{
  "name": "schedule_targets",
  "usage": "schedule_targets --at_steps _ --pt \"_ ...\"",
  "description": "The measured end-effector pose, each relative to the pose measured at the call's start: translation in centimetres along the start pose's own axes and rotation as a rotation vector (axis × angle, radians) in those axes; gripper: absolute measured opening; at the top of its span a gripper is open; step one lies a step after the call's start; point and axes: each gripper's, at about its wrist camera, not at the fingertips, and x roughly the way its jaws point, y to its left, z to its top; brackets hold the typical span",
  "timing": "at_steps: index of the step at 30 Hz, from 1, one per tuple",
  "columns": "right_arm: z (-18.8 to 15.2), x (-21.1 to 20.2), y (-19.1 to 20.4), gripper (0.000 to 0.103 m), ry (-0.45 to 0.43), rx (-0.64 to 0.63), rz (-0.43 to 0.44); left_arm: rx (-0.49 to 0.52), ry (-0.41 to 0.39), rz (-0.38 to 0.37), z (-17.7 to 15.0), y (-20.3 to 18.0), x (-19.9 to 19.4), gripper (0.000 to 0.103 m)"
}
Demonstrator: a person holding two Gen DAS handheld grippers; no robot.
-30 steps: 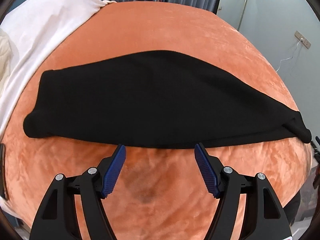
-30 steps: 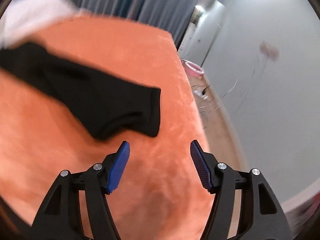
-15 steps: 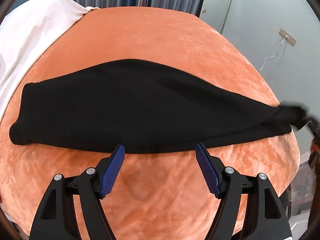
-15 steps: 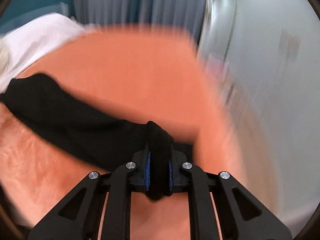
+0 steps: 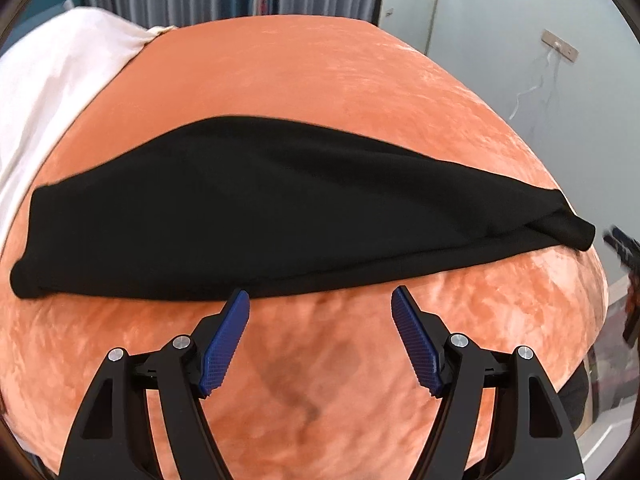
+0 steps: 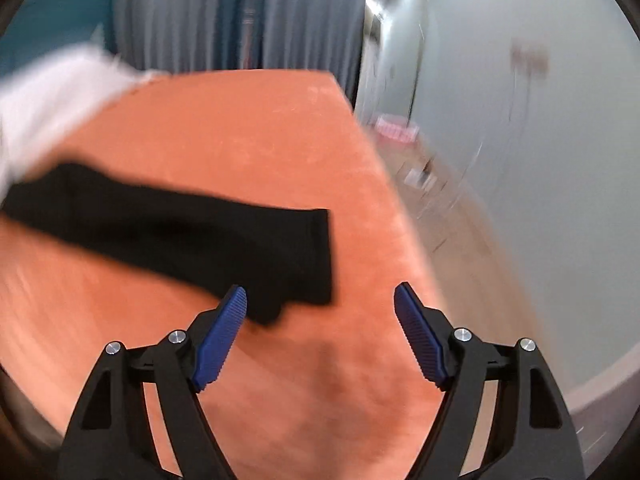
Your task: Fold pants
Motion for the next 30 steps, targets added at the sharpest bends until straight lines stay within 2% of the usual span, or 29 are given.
schedule_targets --at_steps 2,3,4,5,6,7,8,11,12,14,15,16,17,19,20,21,22,23,25,27,28,29,30 --pt "0.9 2.6 -0.6 0.066 0.050 0.126 0.078 0.009 0.007 -0.011 0.3 -1.0 -0.1 0.071" --pt "1.4 4.2 -0.1 0.065 0.087 0.143 0.106 0.009 0.008 -0.011 0.3 -1.4 -0.1 0.071" --pt "1.6 5.6 0.3 0.059 0.117 0.132 0.119 0.007 0.011 -0.010 0.3 -1.6 -0.2 0.071" --pt "1.8 7.0 1.5 0.044 0.167 0.099 0.145 0.005 0.013 -0.008 0.3 -1.6 -0.3 0.071" --pt "1.6 7.8 2.5 0.034 0.186 0.081 0.160 0.002 0.020 -0.003 0.3 -1.7 -0.3 0.071" --pt "1.8 8.0 3.3 0.019 0.181 0.041 0.144 0.002 0.022 0.002 0.3 -1.7 -0.3 0.071" --pt "2.1 8.0 3.3 0.014 0.163 0.007 0.131 0.002 0.022 0.015 0.3 -1.6 -0.3 0.071" --pt "4.5 6.1 4.4 0.013 0.012 -0.106 0.081 0.014 0.030 0.070 0.2 -1.8 0.2 0.071" --pt "4.7 4.0 5.4 0.013 -0.087 -0.186 0.052 0.016 0.036 0.086 0.1 -2.0 0.4 0.071" --pt "3.5 0.7 7.6 0.015 -0.210 -0.376 -0.003 0.032 0.042 0.142 -0.1 -2.3 0.8 0.071" --pt "2.3 -0.1 8.6 0.017 -0.222 -0.465 -0.022 0.055 0.036 0.186 -0.3 -2.6 0.9 0.071" --pt "0.6 0.1 9.5 0.024 -0.194 -0.540 -0.043 0.083 0.025 0.227 -0.5 -3.0 0.9 0.071" --pt "-1.0 0.3 9.8 0.037 -0.141 -0.605 -0.063 0.107 0.016 0.254 -0.8 -3.3 0.9 0.071" --pt "-5.0 1.5 9.1 0.050 -0.026 -0.652 -0.111 0.125 0.008 0.265 -1.2 -3.5 0.8 0.071" --pt "-6.0 1.4 7.9 0.050 0.004 -0.594 -0.103 0.126 0.008 0.260 -1.4 -3.5 0.8 0.071" --pt "-6.0 0.7 6.3 0.051 0.010 -0.481 -0.061 0.123 0.012 0.255 -1.6 -3.5 0.8 0.071" --pt "-5.5 -0.1 4.5 0.054 0.000 -0.325 0.004 0.118 0.013 0.247 -1.7 -3.5 0.8 0.071" --pt "-4.7 -0.9 2.4 0.063 -0.024 -0.149 0.076 0.112 0.011 0.240 -1.7 -3.5 0.7 0.071" --pt "-3.3 -1.3 -0.9 0.065 -0.058 0.116 0.169 0.097 0.008 0.230 -1.6 -3.5 0.6 0.071" --pt "-2.0 0.7 -3.2 0.062 -0.003 0.330 0.260 0.081 0.000 0.218 -1.6 -3.4 0.4 0.071" --pt "-1.5 2.5 -4.2 0.053 0.051 0.445 0.304 0.076 -0.003 0.216 -1.6 -3.4 0.3 0.072" --pt "-1.9 3.1 -4.3 0.046 0.086 0.501 0.318 0.074 -0.006 0.219 -1.6 -3.6 0.1 0.074" --pt "-1.7 5.0 -4.7 0.044 0.151 0.535 0.326 0.073 -0.011 0.226 -1.6 -3.5 -0.2 0.075"
